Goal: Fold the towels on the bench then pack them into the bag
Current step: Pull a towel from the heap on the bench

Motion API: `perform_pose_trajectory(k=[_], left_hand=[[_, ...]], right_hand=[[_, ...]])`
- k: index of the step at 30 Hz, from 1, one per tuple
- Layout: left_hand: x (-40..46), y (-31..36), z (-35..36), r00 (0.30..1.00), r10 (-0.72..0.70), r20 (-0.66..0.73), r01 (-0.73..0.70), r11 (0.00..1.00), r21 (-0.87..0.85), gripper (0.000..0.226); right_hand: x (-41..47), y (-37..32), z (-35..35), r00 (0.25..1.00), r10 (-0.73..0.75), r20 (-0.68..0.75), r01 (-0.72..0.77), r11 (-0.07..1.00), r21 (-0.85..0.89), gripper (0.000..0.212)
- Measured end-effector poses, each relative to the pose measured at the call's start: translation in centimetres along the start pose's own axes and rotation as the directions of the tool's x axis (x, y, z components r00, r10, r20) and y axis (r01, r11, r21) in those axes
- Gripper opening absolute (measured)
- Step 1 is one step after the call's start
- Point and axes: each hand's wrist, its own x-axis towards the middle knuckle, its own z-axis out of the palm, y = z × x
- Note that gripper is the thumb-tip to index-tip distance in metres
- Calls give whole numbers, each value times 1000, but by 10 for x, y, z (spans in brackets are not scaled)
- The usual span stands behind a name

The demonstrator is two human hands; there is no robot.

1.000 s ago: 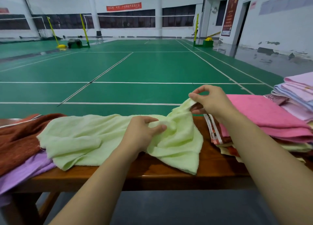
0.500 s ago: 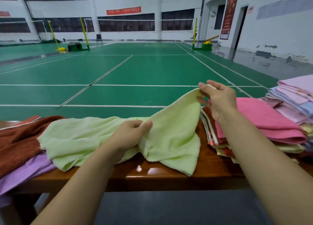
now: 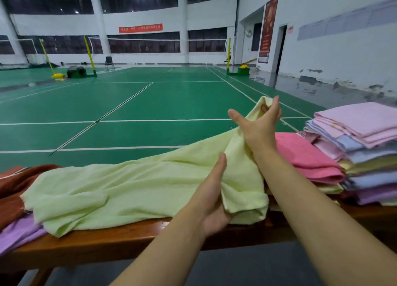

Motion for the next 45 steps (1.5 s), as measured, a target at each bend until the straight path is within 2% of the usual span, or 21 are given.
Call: perform_pose_trajectory(k=[3, 11, 16, 21, 29, 35, 41, 45], left_hand=[[7, 0, 12, 998, -4, 56, 5, 1000, -15, 66], [13, 5, 46, 996, 12, 85, -13, 1000, 12, 61], [17, 0, 55, 996, 11, 92, -16, 999, 48, 64], [3, -1, 44, 995, 4, 104, -9, 999, 49, 66], [-53, 36, -4, 990, 136, -31, -133, 989, 67, 59], [-114, 76, -41, 954, 256, -155, -242, 965, 104, 57], [-159, 106, -83, 897, 319, -308, -319, 946, 51, 56], [-181, 111, -114, 824, 313, -472, -337, 941, 36, 52]], right_hand=[[9, -6, -11, 999, -50, -10, 50, 999, -10, 127], [34, -30, -42, 988, -139, -64, 130, 983, -129, 127], [37, -32, -57, 986, -140, -87, 119, 969, -215, 125], [26, -29, -50, 994, -112, 15, 112, 971, -212, 119], [-10, -35, 37, 966, -127, 227, 168, 971, -171, 118], [-43, -39, 129, 916, -144, 375, 203, 972, -122, 119], [-84, -47, 222, 814, -156, 560, 249, 964, -92, 115], [-114, -32, 274, 693, -57, 719, 226, 964, -141, 102]])
